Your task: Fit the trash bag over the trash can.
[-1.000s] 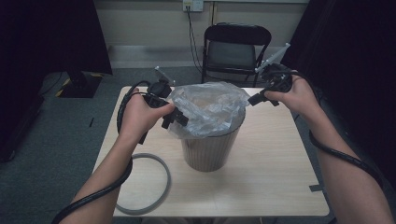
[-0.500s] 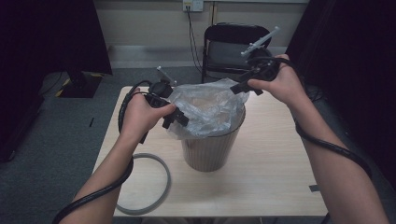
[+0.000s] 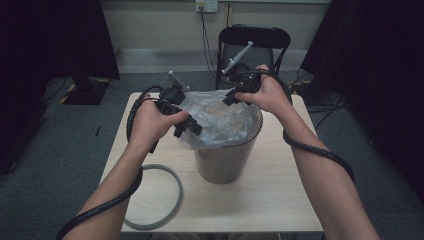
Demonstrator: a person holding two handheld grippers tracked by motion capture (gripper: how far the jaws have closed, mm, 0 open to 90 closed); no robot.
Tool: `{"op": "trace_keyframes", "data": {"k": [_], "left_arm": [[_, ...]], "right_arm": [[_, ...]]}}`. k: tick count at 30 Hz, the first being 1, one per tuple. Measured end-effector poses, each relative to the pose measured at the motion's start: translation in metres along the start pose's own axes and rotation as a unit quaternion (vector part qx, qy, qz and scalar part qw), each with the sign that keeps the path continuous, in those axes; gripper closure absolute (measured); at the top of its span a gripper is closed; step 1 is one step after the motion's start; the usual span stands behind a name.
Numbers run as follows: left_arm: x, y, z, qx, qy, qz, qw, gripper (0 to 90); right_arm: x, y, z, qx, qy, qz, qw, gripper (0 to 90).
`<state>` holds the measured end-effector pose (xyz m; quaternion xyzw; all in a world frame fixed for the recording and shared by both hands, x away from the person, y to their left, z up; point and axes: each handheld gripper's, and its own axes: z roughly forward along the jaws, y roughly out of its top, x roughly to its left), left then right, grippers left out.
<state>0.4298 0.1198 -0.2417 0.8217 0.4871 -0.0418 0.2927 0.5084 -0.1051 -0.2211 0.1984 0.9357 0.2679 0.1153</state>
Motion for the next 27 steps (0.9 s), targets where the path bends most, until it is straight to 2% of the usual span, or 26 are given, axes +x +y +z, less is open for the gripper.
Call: {"op": "trace_keyframes", "data": {"k": [2,4,7,9,14,17,21,25,27], "left_arm": [[0.001,-0.001,0.0,-0.002,-0.004,-0.002,1.0,43.5],[0.001,-0.001,-0.001,-0.005,-0.004,-0.003,1.0,43.2],[0.0,-0.002,-0.002,-0.008,-0.001,-0.002,1.0,42.7],[-0.001,-0.003,-0.002,-0.008,0.0,-0.004,1.0,42.7],[-0.004,-0.003,-0.002,-0.006,0.001,-0.001,1.0,43.1],[-0.003,-0.003,-0.001,-0.005,0.001,-0.005,1.0,42.4],[-0.003,-0.003,0.001,-0.004,-0.001,-0.012,0.9999,42.1],[-0.003,-0.003,0.002,-0.004,-0.001,-0.013,0.9999,41.9],[-0.002,-0.003,0.001,-0.005,-0.004,-0.013,0.9999,41.9]], "right_arm": [[-0.001,-0.005,-0.005,0.004,0.024,0.009,0.9997,89.0],[-0.003,-0.011,-0.012,0.008,0.04,0.02,0.999,90.0],[-0.007,-0.024,-0.024,0.013,0.047,0.032,0.9983,90.0],[-0.011,-0.036,-0.033,0.008,0.042,0.044,0.9981,90.0],[-0.019,-0.067,-0.055,-0.025,0.046,0.068,0.9963,90.0],[-0.021,-0.087,-0.064,-0.035,0.05,0.081,0.9948,90.0],[-0.023,-0.106,-0.066,-0.033,0.052,0.092,0.9938,90.0],[-0.023,-0.12,-0.059,-0.009,0.056,0.097,0.9937,90.0],[-0.023,-0.126,-0.055,-0.015,0.067,0.101,0.9926,90.0]]}}
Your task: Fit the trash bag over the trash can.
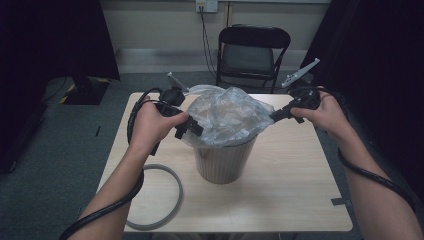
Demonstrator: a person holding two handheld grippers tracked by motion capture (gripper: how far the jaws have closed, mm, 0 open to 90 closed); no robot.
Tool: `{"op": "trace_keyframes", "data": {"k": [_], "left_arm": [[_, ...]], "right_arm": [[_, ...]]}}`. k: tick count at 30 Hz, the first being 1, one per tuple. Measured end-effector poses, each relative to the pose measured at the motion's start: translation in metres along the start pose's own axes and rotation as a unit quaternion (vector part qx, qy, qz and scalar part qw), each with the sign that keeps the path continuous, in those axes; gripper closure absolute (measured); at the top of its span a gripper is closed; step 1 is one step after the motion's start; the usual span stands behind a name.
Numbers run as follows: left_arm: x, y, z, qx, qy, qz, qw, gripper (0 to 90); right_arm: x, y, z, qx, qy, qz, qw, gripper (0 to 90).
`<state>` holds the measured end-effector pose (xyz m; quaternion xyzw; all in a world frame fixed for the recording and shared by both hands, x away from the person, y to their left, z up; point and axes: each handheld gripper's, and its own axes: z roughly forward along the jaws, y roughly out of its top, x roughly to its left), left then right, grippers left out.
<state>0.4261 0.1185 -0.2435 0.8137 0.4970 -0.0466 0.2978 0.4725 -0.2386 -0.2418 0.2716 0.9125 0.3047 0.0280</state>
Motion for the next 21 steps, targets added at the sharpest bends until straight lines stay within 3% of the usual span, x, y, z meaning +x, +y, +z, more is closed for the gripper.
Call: {"op": "trace_keyframes", "data": {"k": [5,15,19,21], "left_arm": [[0.003,-0.002,-0.002,-0.005,-0.011,-0.003,0.9999,42.0],[0.004,-0.005,-0.008,-0.015,-0.02,0.002,0.9997,41.2],[0.003,-0.003,-0.011,-0.017,-0.009,0.009,0.9998,39.0],[0.004,-0.002,-0.013,-0.023,-0.005,0.011,0.9997,37.7]], "right_arm": [[0.001,-0.006,0.013,0.022,0.011,-0.006,0.9997,90.0],[0.001,-0.009,0.028,0.027,0.009,-0.002,0.9996,89.2],[0.0,-0.006,0.02,0.015,-0.003,0.002,0.9999,80.8],[-0.001,-0.005,0.014,0.006,-0.011,0.007,0.9999,72.1]]}}
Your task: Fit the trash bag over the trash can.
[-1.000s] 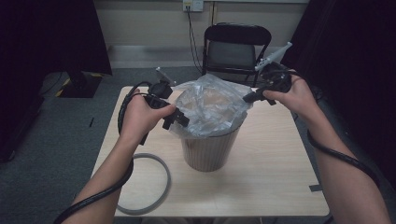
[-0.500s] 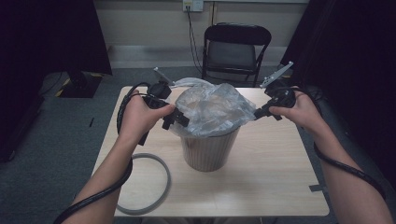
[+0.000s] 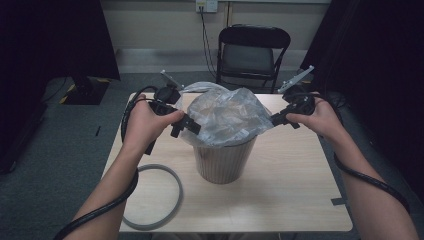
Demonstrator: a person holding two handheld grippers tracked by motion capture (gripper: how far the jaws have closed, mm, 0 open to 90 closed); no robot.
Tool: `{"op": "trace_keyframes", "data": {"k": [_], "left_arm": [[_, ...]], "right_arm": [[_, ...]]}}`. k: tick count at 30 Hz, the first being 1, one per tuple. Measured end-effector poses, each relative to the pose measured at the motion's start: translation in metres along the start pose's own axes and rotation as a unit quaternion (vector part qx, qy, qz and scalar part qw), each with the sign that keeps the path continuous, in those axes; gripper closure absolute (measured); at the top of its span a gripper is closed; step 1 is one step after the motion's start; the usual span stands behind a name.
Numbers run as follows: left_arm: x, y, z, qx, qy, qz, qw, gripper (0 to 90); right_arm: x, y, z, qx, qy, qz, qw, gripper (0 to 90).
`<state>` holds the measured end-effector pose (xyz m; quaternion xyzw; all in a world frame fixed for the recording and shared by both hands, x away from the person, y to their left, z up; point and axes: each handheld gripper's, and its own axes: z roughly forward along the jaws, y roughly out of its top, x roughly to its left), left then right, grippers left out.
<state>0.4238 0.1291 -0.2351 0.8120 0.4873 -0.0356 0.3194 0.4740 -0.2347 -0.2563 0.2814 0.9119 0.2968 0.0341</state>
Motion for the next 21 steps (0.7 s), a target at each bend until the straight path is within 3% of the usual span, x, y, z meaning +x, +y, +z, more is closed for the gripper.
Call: {"op": "trace_keyframes", "data": {"k": [3,7,10,17,19,21], "left_arm": [[0.003,0.001,-0.002,-0.006,0.006,0.002,1.0,36.9],[0.006,0.0,-0.003,-0.006,0.01,0.001,0.9999,38.1],[0.007,-0.001,-0.005,-0.007,0.014,0.001,0.9999,39.2],[0.008,-0.003,-0.006,-0.006,0.015,0.005,0.9999,40.4],[0.008,-0.003,-0.006,-0.004,0.013,0.01,0.9999,41.2],[0.008,-0.003,-0.004,-0.004,0.011,0.01,0.9999,42.0]], "right_arm": [[-0.002,0.003,-0.011,-0.035,-0.015,0.011,0.9992,59.2],[-0.003,0.009,-0.026,-0.08,-0.028,0.026,0.9961,53.9],[-0.007,0.015,-0.033,-0.096,-0.05,0.042,0.9933,48.1],[-0.013,0.022,-0.039,-0.121,-0.071,0.082,0.9867,44.2],[-0.015,0.025,-0.039,-0.13,-0.065,0.096,0.9847,45.5],[-0.015,0.028,-0.036,-0.117,-0.068,0.1,0.9857,53.9]]}}
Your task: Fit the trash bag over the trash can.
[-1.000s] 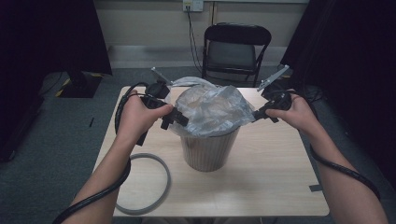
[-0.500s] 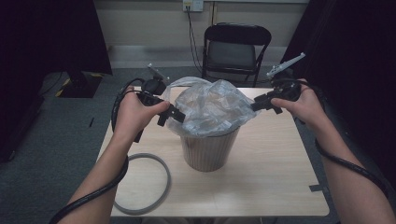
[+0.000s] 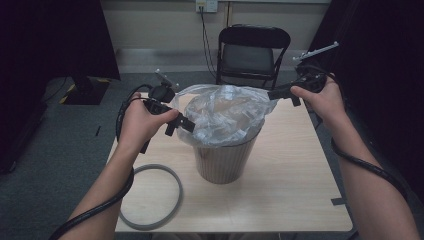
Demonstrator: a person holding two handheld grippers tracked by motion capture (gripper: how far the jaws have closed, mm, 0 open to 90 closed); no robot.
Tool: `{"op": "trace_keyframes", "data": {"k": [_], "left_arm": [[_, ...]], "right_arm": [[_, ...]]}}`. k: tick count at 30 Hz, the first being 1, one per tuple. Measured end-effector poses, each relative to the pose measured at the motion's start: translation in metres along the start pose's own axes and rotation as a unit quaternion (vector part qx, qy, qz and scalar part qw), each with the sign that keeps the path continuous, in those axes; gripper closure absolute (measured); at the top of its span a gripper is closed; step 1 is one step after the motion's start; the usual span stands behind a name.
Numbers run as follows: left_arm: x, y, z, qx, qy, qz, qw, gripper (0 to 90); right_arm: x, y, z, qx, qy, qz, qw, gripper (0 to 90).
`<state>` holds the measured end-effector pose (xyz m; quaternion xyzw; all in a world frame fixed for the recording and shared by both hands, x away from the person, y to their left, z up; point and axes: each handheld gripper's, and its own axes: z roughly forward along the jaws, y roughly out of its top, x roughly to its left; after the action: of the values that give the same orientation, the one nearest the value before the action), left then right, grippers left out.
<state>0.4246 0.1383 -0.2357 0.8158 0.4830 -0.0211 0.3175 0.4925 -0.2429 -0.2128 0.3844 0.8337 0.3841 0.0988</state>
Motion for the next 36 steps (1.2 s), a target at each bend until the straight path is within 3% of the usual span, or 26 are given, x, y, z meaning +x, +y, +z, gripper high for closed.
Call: {"op": "trace_keyframes", "data": {"k": [2,4,6,8,12,15,18,20,25,32,36], "left_arm": [[-0.001,0.0,0.001,-0.001,-0.003,0.002,1.0,42.7],[0.0,0.0,0.002,-0.001,-0.006,0.0,1.0,42.6],[0.0,0.001,0.002,-0.001,-0.006,0.003,1.0,42.8],[0.0,0.001,0.001,-0.002,-0.006,0.003,1.0,42.9],[0.002,0.0,0.001,-0.005,-0.006,0.002,1.0,44.1],[0.004,-0.002,0.0,-0.006,-0.007,0.005,0.9999,44.4],[0.002,-0.004,0.001,-0.007,-0.014,0.006,0.9999,44.6],[0.0,-0.004,0.002,-0.007,-0.013,0.007,0.9999,44.9],[-0.002,-0.007,0.002,-0.006,-0.017,0.007,0.9998,45.1],[-0.004,-0.014,0.005,-0.005,-0.034,0.004,0.9994,43.1],[-0.004,-0.014,0.005,-0.001,-0.032,0.007,0.9995,43.5]], "right_arm": [[0.0,0.001,0.006,0.011,-0.016,0.005,0.9998,60.8],[-0.001,-0.001,0.014,0.02,-0.012,0.01,0.9997,65.0],[0.0,-0.004,0.023,0.036,0.007,0.011,0.9993,73.3],[0.002,-0.007,0.032,0.054,0.001,0.001,0.9985,81.7],[0.004,-0.011,0.045,0.069,-0.006,-0.012,0.9975,89.0],[0.006,-0.014,0.053,0.084,-0.011,-0.023,0.9961,90.0],[0.009,-0.021,0.065,0.112,-0.003,-0.038,0.993,90.0],[0.01,-0.026,0.069,0.116,0.007,-0.04,0.9924,90.0],[0.012,-0.039,0.07,0.093,0.029,-0.037,0.9946,90.0],[0.009,-0.055,0.073,0.076,0.04,-0.019,0.9961,90.0],[0.006,-0.054,0.065,0.066,0.021,-0.013,0.9975,78.8]]}}
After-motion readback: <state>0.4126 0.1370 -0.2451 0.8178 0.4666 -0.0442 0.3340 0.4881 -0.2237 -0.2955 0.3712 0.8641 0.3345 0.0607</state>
